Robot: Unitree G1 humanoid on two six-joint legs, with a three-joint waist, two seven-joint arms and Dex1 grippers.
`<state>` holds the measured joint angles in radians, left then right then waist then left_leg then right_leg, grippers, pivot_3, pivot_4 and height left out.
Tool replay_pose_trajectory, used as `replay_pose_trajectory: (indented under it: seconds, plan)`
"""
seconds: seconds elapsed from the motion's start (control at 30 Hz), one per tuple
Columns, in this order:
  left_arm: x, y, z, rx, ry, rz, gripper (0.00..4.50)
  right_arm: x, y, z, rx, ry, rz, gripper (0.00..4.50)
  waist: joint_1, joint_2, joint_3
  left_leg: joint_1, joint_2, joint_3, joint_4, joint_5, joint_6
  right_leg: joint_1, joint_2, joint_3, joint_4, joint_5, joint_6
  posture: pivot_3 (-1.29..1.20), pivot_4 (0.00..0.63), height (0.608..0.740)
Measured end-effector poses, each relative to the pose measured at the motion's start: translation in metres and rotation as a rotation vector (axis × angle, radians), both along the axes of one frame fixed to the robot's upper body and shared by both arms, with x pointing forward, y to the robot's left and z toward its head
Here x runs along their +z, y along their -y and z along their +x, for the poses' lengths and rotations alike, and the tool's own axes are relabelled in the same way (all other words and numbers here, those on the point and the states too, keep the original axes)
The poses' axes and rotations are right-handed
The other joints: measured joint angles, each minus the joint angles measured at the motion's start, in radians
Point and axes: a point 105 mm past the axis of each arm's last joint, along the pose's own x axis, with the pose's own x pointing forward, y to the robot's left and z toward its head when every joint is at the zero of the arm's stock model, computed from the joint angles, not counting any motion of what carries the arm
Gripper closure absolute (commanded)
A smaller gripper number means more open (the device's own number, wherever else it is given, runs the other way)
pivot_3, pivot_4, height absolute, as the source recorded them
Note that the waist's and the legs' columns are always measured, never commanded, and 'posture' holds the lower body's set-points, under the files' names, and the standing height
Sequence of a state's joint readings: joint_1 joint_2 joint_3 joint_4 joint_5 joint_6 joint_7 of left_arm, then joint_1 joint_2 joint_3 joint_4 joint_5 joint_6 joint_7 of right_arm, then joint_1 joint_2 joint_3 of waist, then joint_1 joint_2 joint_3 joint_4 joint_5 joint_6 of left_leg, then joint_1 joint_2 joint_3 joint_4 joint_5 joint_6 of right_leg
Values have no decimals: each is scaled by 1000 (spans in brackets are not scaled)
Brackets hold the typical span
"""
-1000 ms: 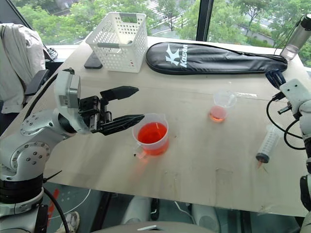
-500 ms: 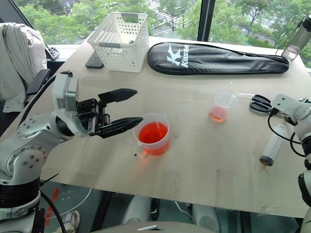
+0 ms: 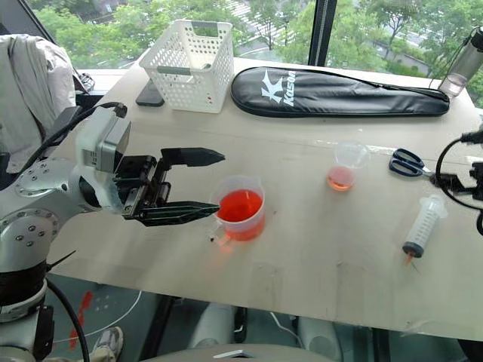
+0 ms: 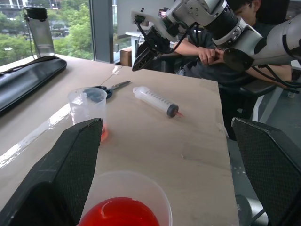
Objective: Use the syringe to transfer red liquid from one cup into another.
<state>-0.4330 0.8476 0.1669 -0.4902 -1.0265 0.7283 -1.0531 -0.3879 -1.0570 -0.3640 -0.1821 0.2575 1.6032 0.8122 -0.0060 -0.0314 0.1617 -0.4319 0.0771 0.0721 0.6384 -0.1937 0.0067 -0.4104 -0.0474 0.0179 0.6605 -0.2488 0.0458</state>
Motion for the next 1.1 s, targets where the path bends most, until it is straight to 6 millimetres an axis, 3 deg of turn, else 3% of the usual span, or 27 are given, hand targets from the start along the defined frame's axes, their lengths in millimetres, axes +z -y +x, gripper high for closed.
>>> replay_pose_trajectory:
  seconds: [0.07, 0.23, 0.3, 0.4, 0.5, 0.7, 0.97, 1.1]
  plan:
    - [-2, 1, 1, -14, -13, -4, 0, -11, -3, -7, 21, -58, 49, 64, -2, 1, 0, 0, 0, 1, 0, 0, 0, 0, 0, 1, 0, 0, 0, 0, 150, 724]
    - [-2, 2, -1, -50, -17, 0, 0, -10, 5, -11, -35, -108, 113, 64, -12, 0, 0, 1, 0, -1, -1, 0, 0, -1, 1, 2, 0, 0, 1, 0, 150, 724]
    - [-2, 2, -2, -57, -17, 1, 0, -16, 0, -8, -33, -123, 138, 64, -11, 0, 0, 0, 0, -1, -1, 0, 0, -1, 1, 2, 0, 1, 1, 0, 150, 724]
    - [0, 5, -3, -74, -9, -1, 0, -30, -13, 13, -79, -123, 211, 64, -12, -1, 0, -1, -1, -1, 0, 0, 0, -1, 1, 3, 0, 1, 2, 0, 150, 724]
    - [1, 6, -5, -83, -10, -1, 0, -32, -7, 23, -177, -133, 226, 64, -10, -3, 0, -1, -1, -1, 1, 0, 0, 0, 1, 4, 0, 1, 1, 0, 150, 724]
    - [1, 4, -8, -64, -18, -4, 0, -63, -5, 20, -270, -264, 208, 64, -7, -3, 0, -2, -2, -1, -1, 0, 0, -1, 1, 4, 0, 2, 5, 0, 150, 724]
    - [-2, 1, -12, -27, -30, -7, 0, -66, -10, 12, -268, -288, 197, 64, -6, -3, 0, -1, -1, -1, -1, 0, 0, -1, 2, 3, 0, 2, 5, 0, 150, 724]
    - [-2, 1, -12, -24, -31, -8, 0, -70, -6, 7, -295, -301, 155, 1878, -4, -3, 0, -1, -2, -2, -1, 0, 0, -1, 2, 4, 0, 2, 5, 0, 150, 724]
